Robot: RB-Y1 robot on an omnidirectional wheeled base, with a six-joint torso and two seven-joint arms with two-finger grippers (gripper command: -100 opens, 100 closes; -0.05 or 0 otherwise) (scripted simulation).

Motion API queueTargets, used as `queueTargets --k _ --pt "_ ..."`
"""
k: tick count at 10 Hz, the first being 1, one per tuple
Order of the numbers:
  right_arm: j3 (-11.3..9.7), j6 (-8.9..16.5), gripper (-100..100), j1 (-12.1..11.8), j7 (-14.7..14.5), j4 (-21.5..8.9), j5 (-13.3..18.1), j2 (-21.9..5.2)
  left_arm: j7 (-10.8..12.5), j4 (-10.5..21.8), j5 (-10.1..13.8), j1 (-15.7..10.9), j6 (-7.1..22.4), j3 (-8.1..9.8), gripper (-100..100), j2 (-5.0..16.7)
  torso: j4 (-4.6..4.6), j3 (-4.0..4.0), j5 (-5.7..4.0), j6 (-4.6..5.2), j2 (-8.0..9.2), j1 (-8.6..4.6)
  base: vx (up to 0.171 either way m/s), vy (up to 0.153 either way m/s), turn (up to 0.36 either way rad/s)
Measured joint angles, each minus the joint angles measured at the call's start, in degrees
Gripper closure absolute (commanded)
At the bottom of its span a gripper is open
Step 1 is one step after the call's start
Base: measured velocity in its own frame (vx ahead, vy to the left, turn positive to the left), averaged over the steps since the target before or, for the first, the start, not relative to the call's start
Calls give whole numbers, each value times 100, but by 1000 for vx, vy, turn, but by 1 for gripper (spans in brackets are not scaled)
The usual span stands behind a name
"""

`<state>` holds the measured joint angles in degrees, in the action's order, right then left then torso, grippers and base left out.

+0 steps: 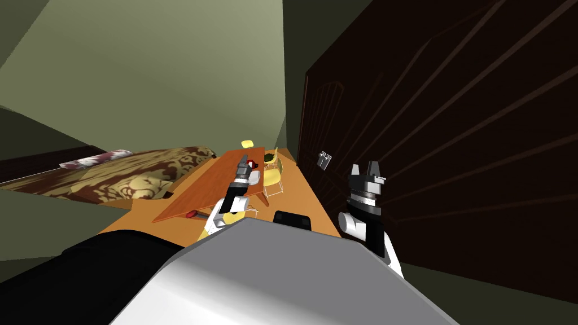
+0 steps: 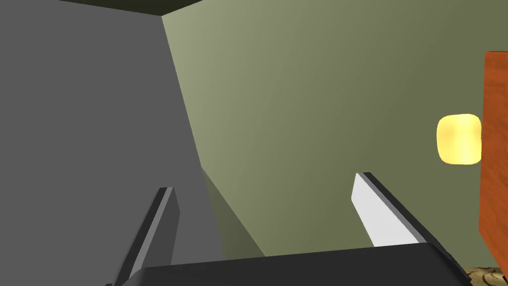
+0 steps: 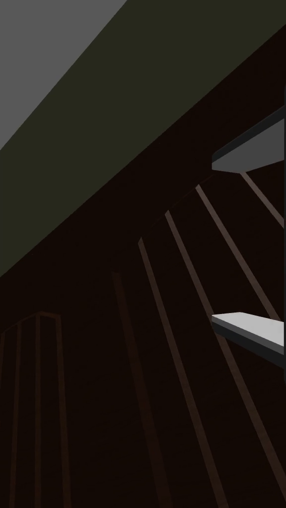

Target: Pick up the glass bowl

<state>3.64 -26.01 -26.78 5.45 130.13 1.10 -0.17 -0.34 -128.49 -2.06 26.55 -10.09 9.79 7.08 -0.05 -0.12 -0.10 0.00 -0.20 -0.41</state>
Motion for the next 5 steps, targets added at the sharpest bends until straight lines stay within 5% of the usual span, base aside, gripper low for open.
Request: queueTargets --k 5 --pt "0 0 0 0 0 0 0 -1 14 154 131 -91 763 185 -100 48 0 1 3 1 2 20 32 -75 52"
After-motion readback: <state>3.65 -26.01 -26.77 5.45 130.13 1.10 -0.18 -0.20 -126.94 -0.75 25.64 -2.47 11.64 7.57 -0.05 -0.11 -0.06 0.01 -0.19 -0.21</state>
